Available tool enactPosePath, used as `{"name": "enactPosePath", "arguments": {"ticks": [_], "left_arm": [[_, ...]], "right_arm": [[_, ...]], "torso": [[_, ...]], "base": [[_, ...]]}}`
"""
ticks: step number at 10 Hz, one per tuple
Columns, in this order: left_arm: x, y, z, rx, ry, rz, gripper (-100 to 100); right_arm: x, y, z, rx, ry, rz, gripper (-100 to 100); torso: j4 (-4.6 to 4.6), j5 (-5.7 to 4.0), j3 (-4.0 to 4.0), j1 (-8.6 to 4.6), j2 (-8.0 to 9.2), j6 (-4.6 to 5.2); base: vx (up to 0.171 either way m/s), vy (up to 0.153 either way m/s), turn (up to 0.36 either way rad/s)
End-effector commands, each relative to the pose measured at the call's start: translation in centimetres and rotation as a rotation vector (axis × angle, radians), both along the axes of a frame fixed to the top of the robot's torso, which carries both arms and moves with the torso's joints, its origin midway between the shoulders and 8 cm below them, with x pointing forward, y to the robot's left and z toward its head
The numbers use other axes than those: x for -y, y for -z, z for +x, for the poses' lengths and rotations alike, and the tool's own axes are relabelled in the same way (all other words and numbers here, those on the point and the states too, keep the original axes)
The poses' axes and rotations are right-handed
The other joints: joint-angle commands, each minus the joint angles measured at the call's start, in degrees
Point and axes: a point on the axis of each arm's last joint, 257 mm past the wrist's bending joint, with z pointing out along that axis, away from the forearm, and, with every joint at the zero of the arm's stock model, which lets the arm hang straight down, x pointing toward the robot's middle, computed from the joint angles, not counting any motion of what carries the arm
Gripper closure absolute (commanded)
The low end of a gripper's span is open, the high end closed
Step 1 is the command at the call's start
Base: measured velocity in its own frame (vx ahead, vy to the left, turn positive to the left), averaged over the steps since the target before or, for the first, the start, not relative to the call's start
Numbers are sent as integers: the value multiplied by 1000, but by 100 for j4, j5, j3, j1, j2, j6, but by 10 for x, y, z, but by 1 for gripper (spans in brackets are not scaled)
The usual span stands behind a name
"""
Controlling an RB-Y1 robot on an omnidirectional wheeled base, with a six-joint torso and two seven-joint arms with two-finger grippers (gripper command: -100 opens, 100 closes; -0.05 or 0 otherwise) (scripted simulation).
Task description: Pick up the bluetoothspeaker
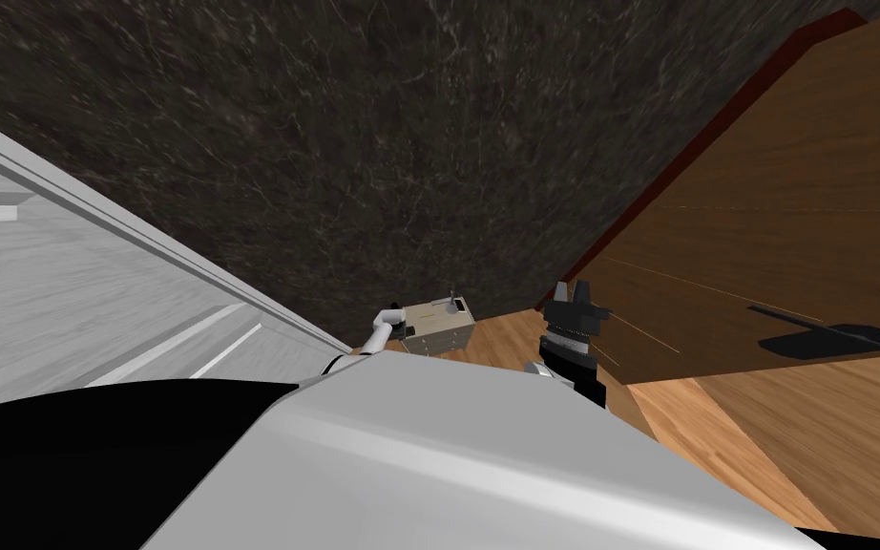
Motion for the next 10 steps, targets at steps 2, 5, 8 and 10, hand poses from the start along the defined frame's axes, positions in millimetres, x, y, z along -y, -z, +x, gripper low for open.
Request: {"name": "enactPosePath", "arguments": {"ticks": [2,5,8,10], "left_arm": [[0,0,0,-1,2,0,100],[1,0,-1,-2,1,-1,0],[-1,-17,9,-2,-3,0,100],[-1,-14,9,-1,-3,0,0]], "right_arm": [[0,0,0,0,0,0,0],[0,0,0,0,0,0,0],[0,0,0,0,0,0,0],[0,0,0,0,0,0,0]], "torso": [[-1,6,0,3,1,0],[-2,6,-4,8,-5,1],[2,5,1,7,2,3],[1,5,2,5,4,1]], "base": [[3,2,-1],[0,0,0],[-18,-1,-9],[-20,-9,-5]]}}
